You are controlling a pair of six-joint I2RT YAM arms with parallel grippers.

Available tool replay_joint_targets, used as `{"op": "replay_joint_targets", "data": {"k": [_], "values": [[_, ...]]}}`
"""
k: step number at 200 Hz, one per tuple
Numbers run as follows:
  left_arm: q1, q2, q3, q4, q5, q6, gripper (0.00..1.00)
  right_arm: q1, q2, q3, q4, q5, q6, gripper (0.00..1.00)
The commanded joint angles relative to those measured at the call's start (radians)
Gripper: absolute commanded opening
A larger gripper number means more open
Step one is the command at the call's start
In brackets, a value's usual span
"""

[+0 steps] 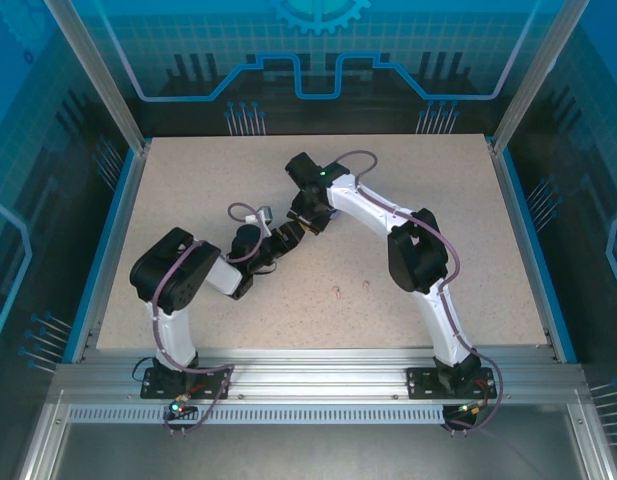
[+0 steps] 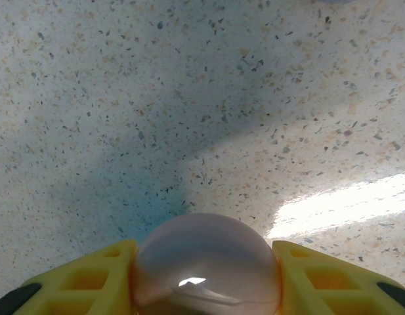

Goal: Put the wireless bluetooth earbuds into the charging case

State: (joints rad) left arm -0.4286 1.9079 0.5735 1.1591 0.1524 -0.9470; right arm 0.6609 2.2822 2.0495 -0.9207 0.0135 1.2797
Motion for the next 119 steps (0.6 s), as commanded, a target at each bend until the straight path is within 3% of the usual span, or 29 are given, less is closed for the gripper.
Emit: {"op": "replay_joint_targets", "data": {"k": [1, 91, 119], "values": [[-0.007, 0.024, 0.026, 0.056, -0.023, -0.013, 0.5, 0.012, 0.016, 0.031, -0.004, -0.018, 0.011, 0.38], [-0.006, 0.022, 0.028, 0.057, -0.039, -0.019, 0.26, 0.019, 0.015, 0.032, -0.004, -0.018, 0.011, 0.37], [-0.006, 0.02, 0.028, 0.056, -0.034, -0.022, 0.12, 0.018, 0.01, 0.038, 0.002, -0.026, 0.008, 0.4]]}}
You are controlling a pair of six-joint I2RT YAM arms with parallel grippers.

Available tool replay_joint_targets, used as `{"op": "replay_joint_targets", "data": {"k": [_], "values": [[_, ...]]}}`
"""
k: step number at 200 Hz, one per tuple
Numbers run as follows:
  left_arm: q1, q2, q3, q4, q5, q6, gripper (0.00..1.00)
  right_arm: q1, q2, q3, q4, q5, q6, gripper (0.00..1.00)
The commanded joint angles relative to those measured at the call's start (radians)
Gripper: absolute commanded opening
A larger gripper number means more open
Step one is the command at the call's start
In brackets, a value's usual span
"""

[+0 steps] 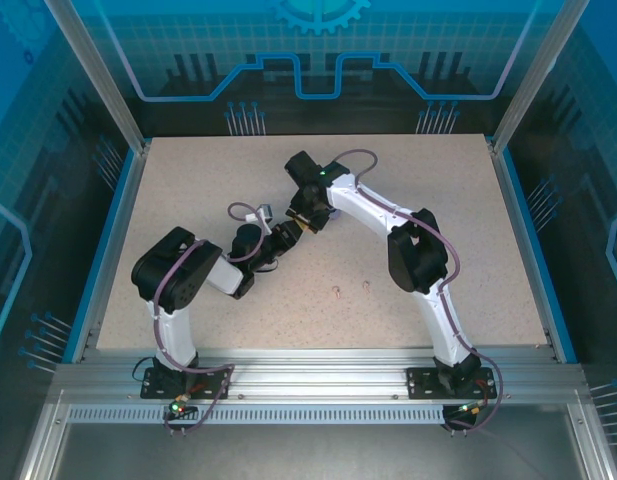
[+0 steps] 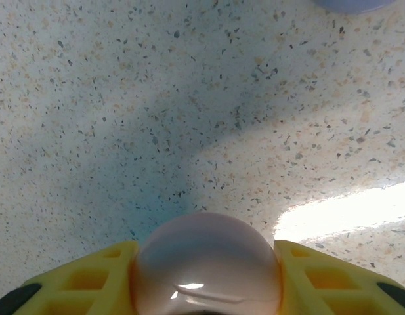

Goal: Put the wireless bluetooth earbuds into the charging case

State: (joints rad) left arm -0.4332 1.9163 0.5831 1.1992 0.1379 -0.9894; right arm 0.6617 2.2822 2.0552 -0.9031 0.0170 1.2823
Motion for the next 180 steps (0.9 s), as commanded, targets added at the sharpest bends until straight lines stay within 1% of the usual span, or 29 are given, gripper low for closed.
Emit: {"op": "replay_joint_targets", "data": {"k": [1, 10, 21, 36, 46, 57, 71, 90, 110, 125, 147, 158, 172, 180], "values": [[-0.001, 0.012, 0.017, 0.016, -0.02, 0.02, 0.12, 0.018, 0.009, 0.032, -0.016, -0.029, 0.006, 0.4], [-0.002, 0.01, 0.016, 0.015, -0.016, 0.019, 0.11, 0.018, 0.005, 0.041, -0.023, -0.03, 0.006, 0.44], [-0.002, 0.004, 0.014, 0.009, -0.011, 0.017, 0.06, 0.018, -0.004, 0.05, -0.018, -0.029, 0.002, 0.49], [-0.003, -0.008, 0.012, -0.008, 0.002, 0.017, 0.01, 0.005, -0.022, 0.064, -0.008, -0.026, -0.002, 0.63], [-0.002, -0.02, 0.007, -0.017, 0.01, 0.015, 0.0, -0.013, -0.037, 0.077, -0.006, -0.019, -0.01, 0.73], [-0.002, -0.042, -0.001, -0.036, 0.02, 0.017, 0.0, -0.043, -0.058, 0.095, -0.007, -0.012, -0.031, 0.8], [-0.002, -0.08, -0.003, -0.093, 0.045, 0.026, 0.0, -0.083, -0.101, 0.101, -0.006, 0.005, -0.068, 0.84], [-0.002, -0.15, -0.007, -0.173, 0.09, 0.057, 0.0, -0.136, -0.175, 0.057, 0.014, -0.005, -0.141, 0.84], [-0.001, -0.235, 0.002, -0.281, 0.151, 0.118, 0.0, -0.183, -0.27, -0.07, 0.078, -0.047, -0.24, 0.84], [-0.001, -0.291, 0.019, -0.363, 0.219, 0.177, 0.0, -0.212, -0.358, -0.231, 0.177, -0.105, -0.323, 0.84], [0.001, -0.365, 0.066, -0.516, 0.327, 0.289, 0.0, -0.245, -0.518, -0.531, 0.408, -0.201, -0.437, 0.83], [0.003, -0.393, 0.095, -0.595, 0.376, 0.344, 0.0, -0.259, -0.596, -0.685, 0.526, -0.269, -0.488, 0.83], [0.006, -0.417, 0.133, -0.682, 0.449, 0.397, 0.0, -0.267, -0.69, -0.836, 0.664, -0.356, -0.558, 0.83], [0.01, -0.427, 0.153, -0.719, 0.489, 0.418, 0.0, -0.268, -0.732, -0.899, 0.712, -0.404, -0.596, 0.83]]}}
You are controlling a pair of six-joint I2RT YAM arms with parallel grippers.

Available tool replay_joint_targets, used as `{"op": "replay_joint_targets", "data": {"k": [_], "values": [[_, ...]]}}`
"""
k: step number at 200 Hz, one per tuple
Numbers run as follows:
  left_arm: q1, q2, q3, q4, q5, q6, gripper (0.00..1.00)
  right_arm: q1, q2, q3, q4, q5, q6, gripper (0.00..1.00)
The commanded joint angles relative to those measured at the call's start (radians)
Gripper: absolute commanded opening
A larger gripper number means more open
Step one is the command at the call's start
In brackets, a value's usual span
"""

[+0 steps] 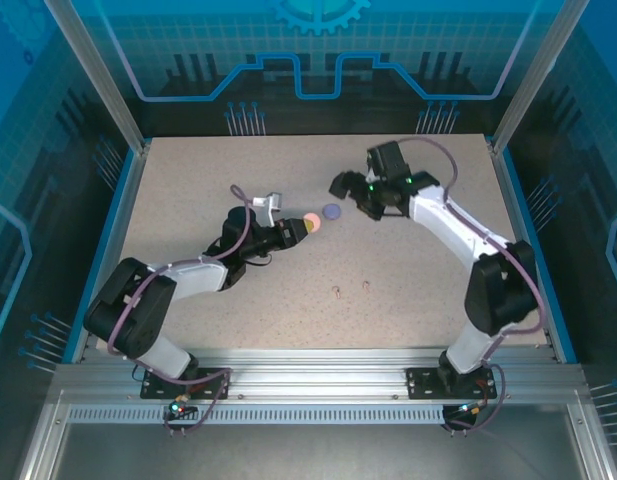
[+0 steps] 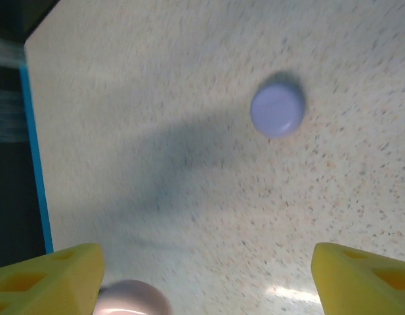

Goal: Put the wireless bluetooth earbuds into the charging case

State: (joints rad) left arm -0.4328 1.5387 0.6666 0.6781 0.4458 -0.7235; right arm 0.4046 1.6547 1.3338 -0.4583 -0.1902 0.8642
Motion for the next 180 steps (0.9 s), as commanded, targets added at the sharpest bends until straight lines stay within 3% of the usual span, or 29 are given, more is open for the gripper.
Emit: {"op": "replay_joint_targets", "data": {"k": [1, 22, 70, 119, 180], "values": [[0.01, -0.051, 0.072, -0.203, 0.186, 0.155, 0.0, -0.01, -0.11, -0.186, 0.271, -0.202, -0.182, 0.83], [0.013, -0.07, 0.113, -0.282, 0.249, 0.192, 0.0, -0.009, -0.195, -0.291, 0.316, -0.28, -0.252, 0.83], [0.012, -0.073, 0.158, -0.318, 0.267, 0.203, 0.0, -0.021, -0.319, -0.411, 0.333, -0.257, -0.272, 0.83], [0.014, -0.054, 0.19, -0.334, 0.28, 0.208, 0.0, 0.004, -0.267, -0.369, 0.33, -0.325, -0.294, 0.82], [0.013, -0.051, 0.205, -0.332, 0.286, 0.208, 0.0, 0.012, -0.206, -0.362, 0.329, -0.29, -0.295, 0.8]]}}
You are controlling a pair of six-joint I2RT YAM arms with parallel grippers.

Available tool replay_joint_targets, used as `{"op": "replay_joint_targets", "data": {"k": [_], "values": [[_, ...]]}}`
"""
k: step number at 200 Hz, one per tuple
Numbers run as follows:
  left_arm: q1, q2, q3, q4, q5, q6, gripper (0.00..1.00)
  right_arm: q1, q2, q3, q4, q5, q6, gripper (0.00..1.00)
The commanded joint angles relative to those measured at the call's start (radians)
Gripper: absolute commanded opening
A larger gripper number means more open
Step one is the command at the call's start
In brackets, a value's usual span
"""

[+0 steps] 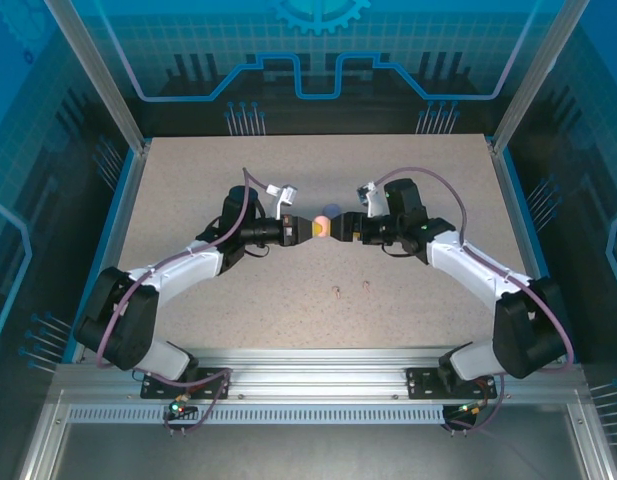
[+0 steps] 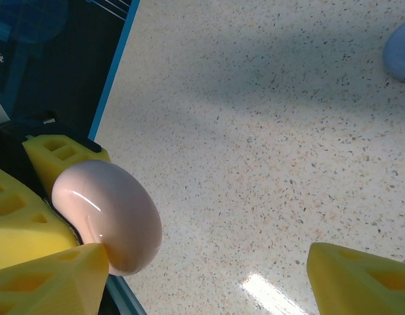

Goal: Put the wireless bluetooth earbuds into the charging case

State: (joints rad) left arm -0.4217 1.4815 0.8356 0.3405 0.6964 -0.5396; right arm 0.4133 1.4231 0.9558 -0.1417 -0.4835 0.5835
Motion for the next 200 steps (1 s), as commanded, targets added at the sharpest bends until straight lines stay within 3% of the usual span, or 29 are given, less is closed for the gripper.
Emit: {"op": "replay_joint_targets", "data": {"k": [1, 61, 94, 139, 200], "values": [[0.002, 0.006, 0.036, 0.006, 0.036, 0.024, 0.0, 0.003, 0.027, 0.015, 0.013, 0.003, -0.013, 0.8], [0.003, -0.02, 0.01, 0.062, 0.05, -0.011, 0.0, -0.067, 0.092, -0.025, 0.042, 0.017, 0.036, 0.77], [0.003, -0.025, 0.0, 0.066, 0.046, -0.014, 0.0, -0.088, 0.052, -0.039, 0.032, 0.0, 0.039, 0.77], [0.003, -0.018, -0.008, 0.102, 0.044, -0.033, 0.0, -0.09, -0.048, -0.067, 0.078, -0.127, 0.059, 0.74], [0.001, -0.021, -0.032, 0.184, 0.017, -0.087, 0.0, -0.034, -0.018, -0.051, 0.146, -0.141, 0.108, 0.53]]}}
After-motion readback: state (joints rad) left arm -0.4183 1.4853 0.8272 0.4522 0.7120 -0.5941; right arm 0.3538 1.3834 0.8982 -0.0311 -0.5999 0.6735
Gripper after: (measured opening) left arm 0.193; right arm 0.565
